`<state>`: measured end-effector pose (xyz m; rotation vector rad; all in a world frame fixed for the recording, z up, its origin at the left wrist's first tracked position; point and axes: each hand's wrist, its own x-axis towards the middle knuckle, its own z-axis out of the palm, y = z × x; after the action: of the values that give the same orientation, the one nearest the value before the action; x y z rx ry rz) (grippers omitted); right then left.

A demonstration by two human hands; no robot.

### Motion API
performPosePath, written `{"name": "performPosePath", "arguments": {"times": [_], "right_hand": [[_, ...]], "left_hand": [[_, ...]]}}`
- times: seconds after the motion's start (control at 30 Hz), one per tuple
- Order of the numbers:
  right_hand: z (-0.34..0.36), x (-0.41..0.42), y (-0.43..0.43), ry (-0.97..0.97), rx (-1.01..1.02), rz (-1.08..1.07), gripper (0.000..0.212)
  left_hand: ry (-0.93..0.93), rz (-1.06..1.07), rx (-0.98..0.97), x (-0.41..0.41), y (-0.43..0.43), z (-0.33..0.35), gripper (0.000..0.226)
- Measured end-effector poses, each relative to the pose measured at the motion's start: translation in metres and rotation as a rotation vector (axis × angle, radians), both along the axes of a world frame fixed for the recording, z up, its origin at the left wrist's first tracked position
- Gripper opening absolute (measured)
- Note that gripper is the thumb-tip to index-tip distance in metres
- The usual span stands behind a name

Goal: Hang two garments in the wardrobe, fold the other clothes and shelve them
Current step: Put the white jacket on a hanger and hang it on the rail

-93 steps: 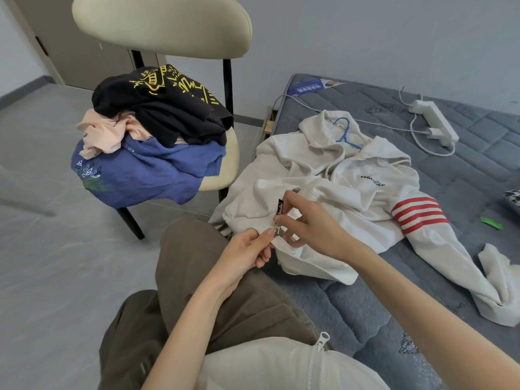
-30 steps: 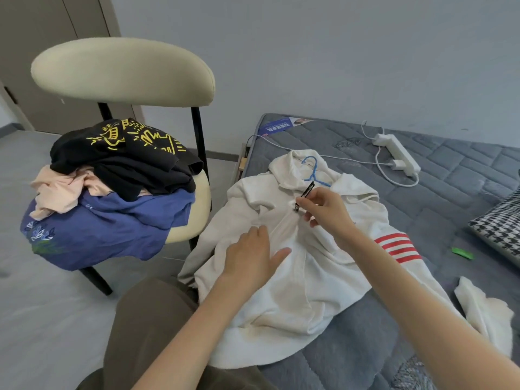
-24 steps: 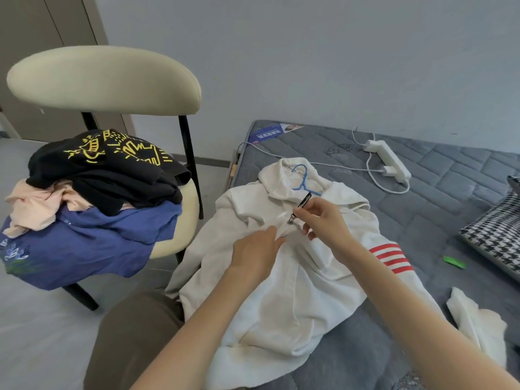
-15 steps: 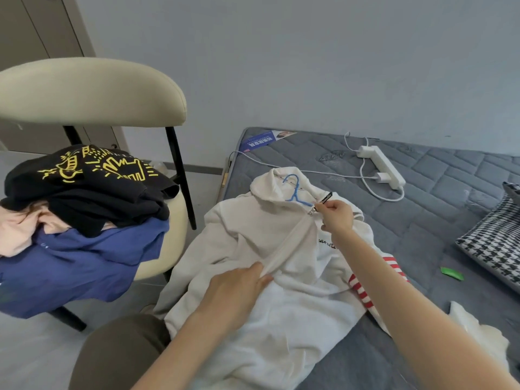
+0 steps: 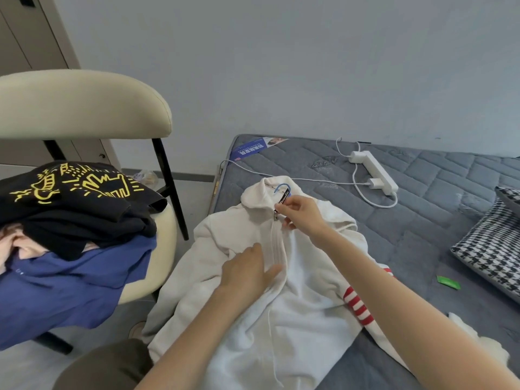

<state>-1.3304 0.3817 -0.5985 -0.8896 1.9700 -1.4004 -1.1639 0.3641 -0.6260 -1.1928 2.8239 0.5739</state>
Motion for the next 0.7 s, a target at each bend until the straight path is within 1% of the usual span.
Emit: {"name": "performPosePath", "arguments": {"times": [0.07, 0.13, 0.17, 0.23, 0.3, 0.43, 0.5, 0.57, 0.6, 0.7], "right_hand": [[0.003, -0.002, 0.005, -0.007, -0.005, 0.019, 0.012], [0.006, -0.007, 0.01, -0.03, -0.008, 0.021, 0.012], [0.006, -0.009, 0.012, -0.041, -0.004, 0.028, 0.013], [0.004, -0.013, 0.014, -0.056, 0.021, 0.053, 0.013], [-0.003, -0.017, 0.013, -0.047, 0.045, 0.053, 0.015], [-0.025, -0.033, 0.007, -0.063, 0.03, -0.122, 0.016], [-0.041, -0.038, 0.005, -0.06, 0.059, -0.171, 0.016], [-0.058, -0.041, 0.004, -0.008, 0.1, -0.143, 0.009], [-0.064, -0.042, 0.003, 0.032, 0.12, -0.119, 0.011], [-0.075, -0.055, -0.005, 0.189, 0.178, -0.068, 0.043]], "left_hand": [[0.005, 0.022, 0.066, -0.025, -0.004, -0.01, 0.054], [0.049, 0.048, 0.168, -0.039, -0.003, -0.024, 0.056], [0.066, 0.061, 0.187, -0.042, -0.002, -0.031, 0.056], [0.062, 0.064, 0.137, -0.044, 0.001, -0.043, 0.05], [0.054, 0.055, 0.079, -0.044, 0.0, -0.052, 0.037], [0.04, -0.015, 0.052, -0.042, -0.008, -0.062, 0.031], [0.007, -0.036, 0.085, -0.04, -0.012, -0.068, 0.03], [-0.045, -0.042, 0.154, -0.038, -0.018, -0.077, 0.033], [-0.071, -0.043, 0.185, -0.038, -0.021, -0.081, 0.036], [-0.099, -0.055, 0.258, -0.037, -0.027, -0.09, 0.04]]}}
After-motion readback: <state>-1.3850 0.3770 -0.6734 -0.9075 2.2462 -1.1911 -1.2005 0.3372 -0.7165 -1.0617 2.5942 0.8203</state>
